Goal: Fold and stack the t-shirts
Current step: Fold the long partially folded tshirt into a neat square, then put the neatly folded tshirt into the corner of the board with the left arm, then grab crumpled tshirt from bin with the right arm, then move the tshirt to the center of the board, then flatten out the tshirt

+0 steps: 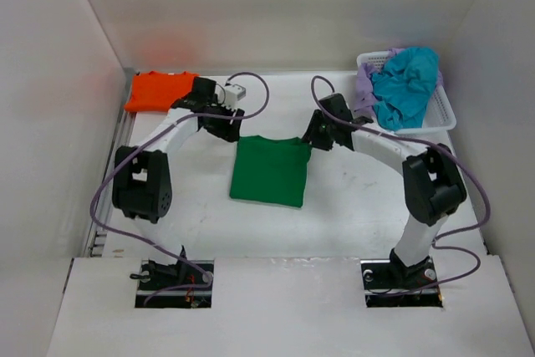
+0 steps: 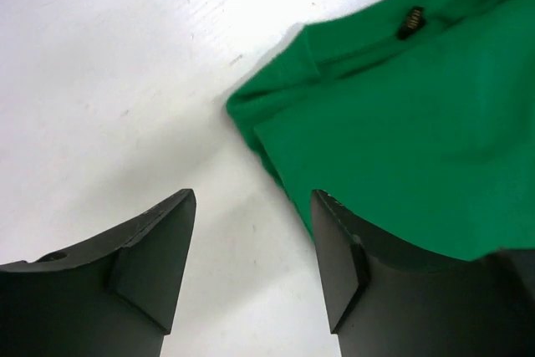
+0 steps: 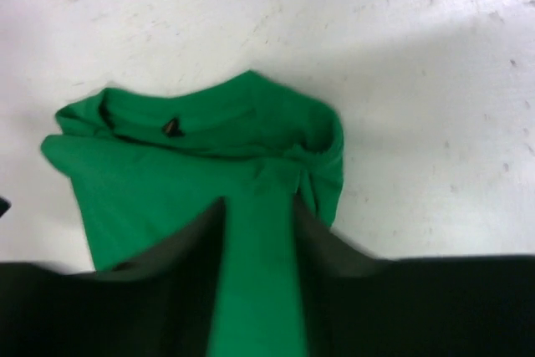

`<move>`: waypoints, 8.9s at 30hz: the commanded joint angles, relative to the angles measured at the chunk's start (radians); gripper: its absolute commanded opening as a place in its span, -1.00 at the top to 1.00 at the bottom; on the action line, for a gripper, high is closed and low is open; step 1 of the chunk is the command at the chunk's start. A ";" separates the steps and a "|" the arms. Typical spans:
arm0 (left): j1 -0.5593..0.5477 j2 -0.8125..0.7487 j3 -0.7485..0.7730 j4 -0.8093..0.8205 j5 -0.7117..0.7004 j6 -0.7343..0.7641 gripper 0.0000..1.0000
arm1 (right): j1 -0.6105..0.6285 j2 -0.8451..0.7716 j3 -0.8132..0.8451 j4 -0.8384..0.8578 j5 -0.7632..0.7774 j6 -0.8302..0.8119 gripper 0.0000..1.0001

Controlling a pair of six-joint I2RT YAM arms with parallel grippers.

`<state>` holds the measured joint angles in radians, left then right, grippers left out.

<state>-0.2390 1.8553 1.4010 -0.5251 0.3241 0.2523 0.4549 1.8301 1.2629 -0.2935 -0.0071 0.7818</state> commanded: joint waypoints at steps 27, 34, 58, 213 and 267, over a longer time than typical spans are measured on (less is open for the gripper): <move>-0.030 0.143 -0.243 -0.084 0.323 -0.174 -0.13 | 0.179 -0.157 -0.272 0.047 -0.005 0.129 -0.14; 0.026 0.283 -0.182 -0.115 0.486 -0.205 0.62 | 0.179 -0.161 -0.295 0.073 -0.008 0.148 -0.13; 0.207 0.321 0.582 -0.317 0.008 -0.111 1.00 | 0.087 -0.290 -0.341 0.073 -0.005 0.109 -0.15; 0.427 -0.349 0.082 -0.176 -0.037 -0.084 -0.33 | 0.569 -0.531 0.514 0.507 0.599 -0.983 1.00; 0.195 -0.071 -0.338 -0.156 -0.036 0.140 0.92 | 0.357 -0.613 -0.741 -0.039 0.191 0.375 1.00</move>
<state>-0.0963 1.7638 1.0882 -0.6464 0.2764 0.4171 0.8322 1.3720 0.5900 -0.2062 0.0937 1.0534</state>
